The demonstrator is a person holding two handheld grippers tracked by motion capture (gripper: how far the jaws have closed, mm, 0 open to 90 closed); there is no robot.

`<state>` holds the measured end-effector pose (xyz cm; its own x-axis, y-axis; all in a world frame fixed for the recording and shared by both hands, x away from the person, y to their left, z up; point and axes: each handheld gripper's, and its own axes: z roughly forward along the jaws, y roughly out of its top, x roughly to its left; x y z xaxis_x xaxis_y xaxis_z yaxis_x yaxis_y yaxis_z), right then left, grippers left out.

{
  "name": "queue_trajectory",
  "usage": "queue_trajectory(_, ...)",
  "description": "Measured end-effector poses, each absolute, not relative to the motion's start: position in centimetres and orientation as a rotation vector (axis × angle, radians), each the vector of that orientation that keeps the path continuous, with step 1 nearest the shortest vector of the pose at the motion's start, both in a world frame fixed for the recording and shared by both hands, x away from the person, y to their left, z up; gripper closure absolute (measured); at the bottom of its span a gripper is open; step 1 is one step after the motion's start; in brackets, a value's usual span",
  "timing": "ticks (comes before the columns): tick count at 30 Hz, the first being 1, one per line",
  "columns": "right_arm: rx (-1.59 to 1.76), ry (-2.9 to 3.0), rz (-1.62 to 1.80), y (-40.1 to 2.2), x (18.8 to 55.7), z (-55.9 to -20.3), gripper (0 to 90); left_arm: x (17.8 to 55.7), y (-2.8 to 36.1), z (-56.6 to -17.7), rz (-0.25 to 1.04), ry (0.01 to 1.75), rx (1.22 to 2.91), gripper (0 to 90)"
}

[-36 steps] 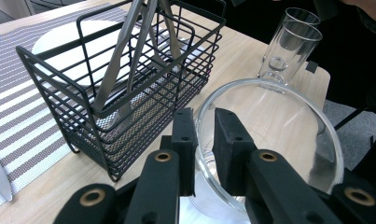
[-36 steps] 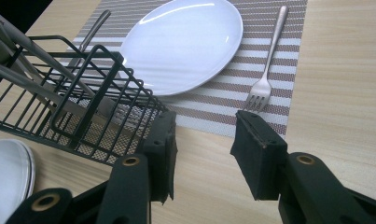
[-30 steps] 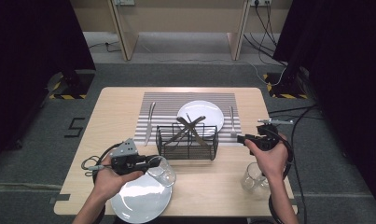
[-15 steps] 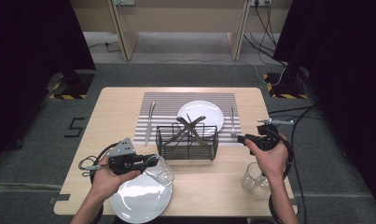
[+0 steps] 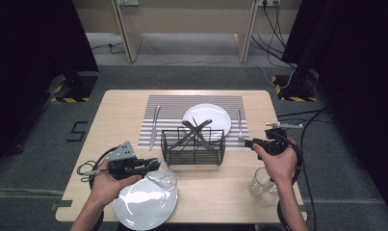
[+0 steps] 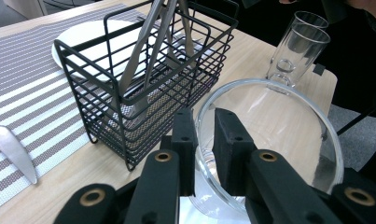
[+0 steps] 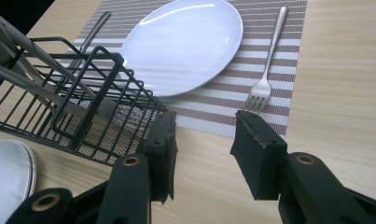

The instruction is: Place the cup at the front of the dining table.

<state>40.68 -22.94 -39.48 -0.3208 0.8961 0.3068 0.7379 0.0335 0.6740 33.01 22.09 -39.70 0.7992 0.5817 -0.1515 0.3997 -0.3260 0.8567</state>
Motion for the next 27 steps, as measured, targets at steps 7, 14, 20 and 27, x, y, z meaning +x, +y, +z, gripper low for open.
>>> queue_trajectory(7,1.697,2.102,1.160,-22.9,40.7,-39.5,58.8,32.9,22.6,-39.8,0.229,0.747,1.960,78.6)
queue_trajectory(14,1.699,2.099,1.161,-22.9,40.7,-39.4,58.9,32.9,23.0,-39.8,0.234,0.758,1.956,78.5)
queue_trajectory(20,1.694,2.104,1.161,-22.9,40.7,-39.5,58.9,32.9,23.3,-39.6,0.241,0.760,1.953,78.6)
queue_trajectory(27,1.693,2.104,1.159,-22.8,40.7,-39.5,58.8,32.9,23.6,-39.5,0.248,0.766,1.950,78.6)
